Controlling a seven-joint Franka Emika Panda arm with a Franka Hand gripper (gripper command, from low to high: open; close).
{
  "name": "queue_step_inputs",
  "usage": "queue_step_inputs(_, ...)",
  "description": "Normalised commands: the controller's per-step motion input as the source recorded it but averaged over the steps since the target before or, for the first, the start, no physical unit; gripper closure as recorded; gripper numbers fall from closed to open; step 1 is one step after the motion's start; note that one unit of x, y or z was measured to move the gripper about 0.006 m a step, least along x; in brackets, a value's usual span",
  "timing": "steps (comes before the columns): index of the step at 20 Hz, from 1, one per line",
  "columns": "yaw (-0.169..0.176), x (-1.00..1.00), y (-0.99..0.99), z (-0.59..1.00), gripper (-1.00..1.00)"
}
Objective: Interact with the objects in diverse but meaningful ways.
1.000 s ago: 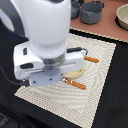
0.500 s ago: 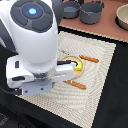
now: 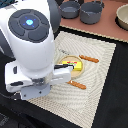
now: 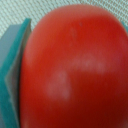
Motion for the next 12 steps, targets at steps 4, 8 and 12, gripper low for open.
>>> queue_step_inputs(4, 0.026, -0.01, 0.00, 0.24, -1.00)
queue_step_inputs(8, 0.047, -0.10, 0.00, 0.00, -1.00)
queue_step_inputs(12, 0.055, -0.07, 0.07, 0.17, -1.00)
